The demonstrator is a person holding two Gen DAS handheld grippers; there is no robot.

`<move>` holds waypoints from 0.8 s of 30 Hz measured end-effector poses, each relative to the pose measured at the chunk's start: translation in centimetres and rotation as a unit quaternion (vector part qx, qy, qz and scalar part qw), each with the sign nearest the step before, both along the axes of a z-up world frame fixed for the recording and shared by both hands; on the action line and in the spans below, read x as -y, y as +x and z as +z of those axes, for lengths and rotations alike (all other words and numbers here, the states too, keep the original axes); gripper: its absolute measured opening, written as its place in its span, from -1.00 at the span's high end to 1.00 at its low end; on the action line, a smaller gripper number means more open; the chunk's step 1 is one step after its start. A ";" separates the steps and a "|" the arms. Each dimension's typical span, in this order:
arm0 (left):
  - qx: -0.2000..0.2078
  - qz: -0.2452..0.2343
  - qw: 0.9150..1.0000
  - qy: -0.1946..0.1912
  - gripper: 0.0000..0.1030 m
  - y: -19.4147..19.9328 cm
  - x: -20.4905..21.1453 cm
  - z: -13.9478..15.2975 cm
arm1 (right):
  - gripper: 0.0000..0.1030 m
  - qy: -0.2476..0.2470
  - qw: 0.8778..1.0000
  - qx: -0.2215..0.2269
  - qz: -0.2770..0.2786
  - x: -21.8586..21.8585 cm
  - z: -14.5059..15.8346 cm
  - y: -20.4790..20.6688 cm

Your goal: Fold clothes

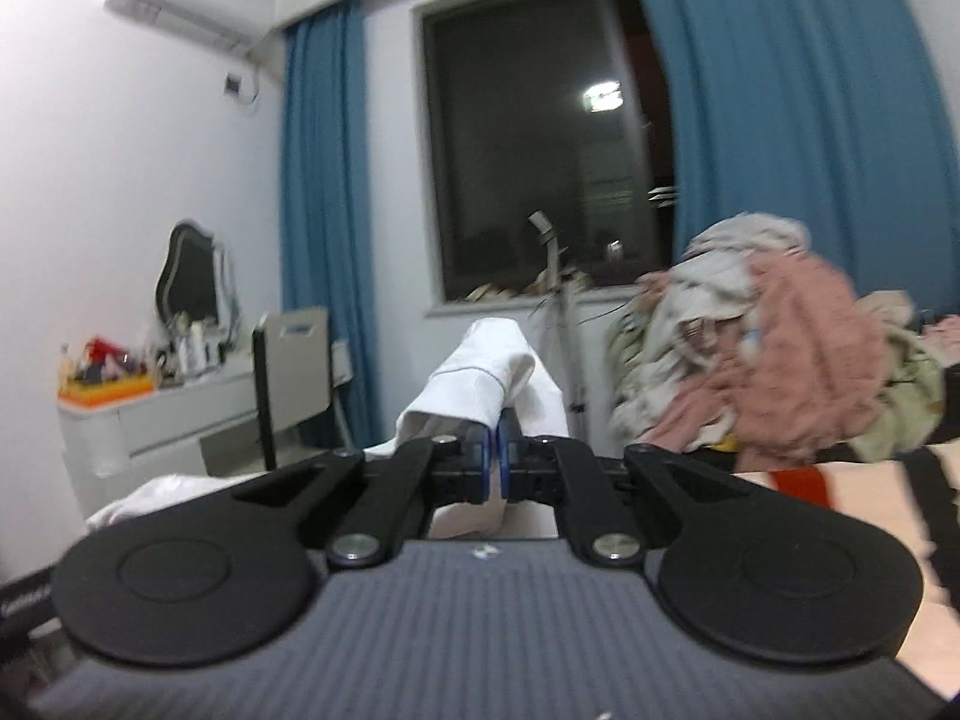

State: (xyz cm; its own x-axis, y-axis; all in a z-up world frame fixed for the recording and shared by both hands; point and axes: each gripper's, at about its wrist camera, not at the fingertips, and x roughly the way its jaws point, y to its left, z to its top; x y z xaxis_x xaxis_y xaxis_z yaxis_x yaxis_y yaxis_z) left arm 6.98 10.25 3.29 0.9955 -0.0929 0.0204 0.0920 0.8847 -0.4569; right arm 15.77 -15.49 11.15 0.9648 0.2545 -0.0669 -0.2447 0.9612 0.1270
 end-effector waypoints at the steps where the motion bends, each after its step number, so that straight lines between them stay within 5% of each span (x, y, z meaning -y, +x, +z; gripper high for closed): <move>1: 0.012 -0.018 1.000 0.002 0.77 -0.8 0.5 0.4 | 0.88 0.004 1.000 0.002 -0.007 1.3 0.2 -1.9; 9: -0.078 -0.142 0.984 0.069 0.77 -3.8 5.3 0.2 | 0.87 0.076 0.991 -0.098 -0.043 9.3 -5.1 -12.7; 18: -0.168 -0.163 0.969 0.078 0.76 -1.0 7.7 -3.2 | 0.81 0.102 0.960 -0.251 -0.065 11.4 -11.5 -13.2; 20: -0.175 -0.158 0.969 0.072 0.76 -0.5 7.4 -3.6 | 0.65 0.105 0.955 -0.269 -0.060 11.6 -11.8 -13.0; 22: -0.182 -0.154 0.969 0.066 0.75 0.0 7.2 -4.0 | -0.08 0.099 0.953 -0.278 -0.064 11.6 -12.2 -13.2; 24: -0.189 -0.149 0.969 0.059 0.75 0.5 6.9 -4.3 | -0.26 0.095 0.955 -0.273 -0.063 11.8 -11.9 -13.5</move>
